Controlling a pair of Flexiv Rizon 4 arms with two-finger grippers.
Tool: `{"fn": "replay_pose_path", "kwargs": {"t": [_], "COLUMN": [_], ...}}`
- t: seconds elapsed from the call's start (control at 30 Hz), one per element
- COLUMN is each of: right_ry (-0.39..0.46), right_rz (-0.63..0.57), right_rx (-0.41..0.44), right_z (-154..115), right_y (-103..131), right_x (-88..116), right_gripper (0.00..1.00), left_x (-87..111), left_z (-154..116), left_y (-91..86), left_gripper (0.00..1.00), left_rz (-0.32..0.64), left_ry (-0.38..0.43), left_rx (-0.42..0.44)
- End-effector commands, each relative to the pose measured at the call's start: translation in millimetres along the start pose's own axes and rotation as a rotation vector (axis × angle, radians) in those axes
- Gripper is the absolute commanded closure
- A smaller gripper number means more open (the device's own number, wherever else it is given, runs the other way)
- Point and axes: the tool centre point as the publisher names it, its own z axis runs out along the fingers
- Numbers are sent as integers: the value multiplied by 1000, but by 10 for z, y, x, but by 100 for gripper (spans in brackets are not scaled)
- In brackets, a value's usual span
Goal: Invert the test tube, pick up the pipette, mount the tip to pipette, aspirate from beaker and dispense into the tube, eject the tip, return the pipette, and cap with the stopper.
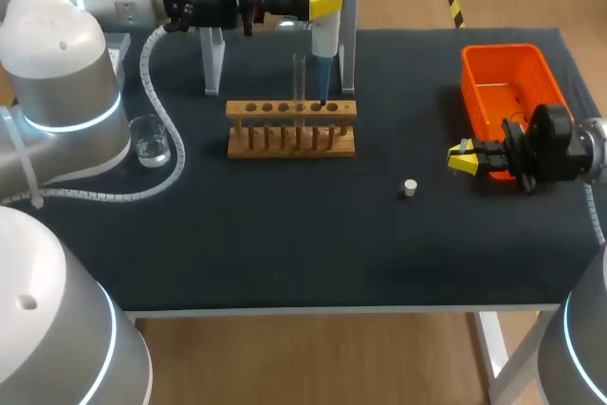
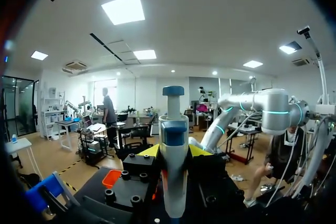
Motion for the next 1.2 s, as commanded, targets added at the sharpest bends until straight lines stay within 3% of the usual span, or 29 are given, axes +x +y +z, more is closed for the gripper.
{"fn": "replay_pose_path", "kwargs": {"t": [0.03,0.83,1.2], "right_ry": [-3,-3,1], "right_rz": [-1,-1,-1], "right_rx": [2,2,19], "right_z": [4,4,444], "right_y": [4,4,55], "right_x": [12,12,13], "right_gripper": [100,100,100], "left_x": [-8,-8,-8], "left_z": [-15,-15,-15], "left_y": [-14,-14,-14], "left_gripper": [100,100,100], "left_rz": [0,0,0], "left_ry": [4,4,4], "left_rx": [-1,-1,-1]}}
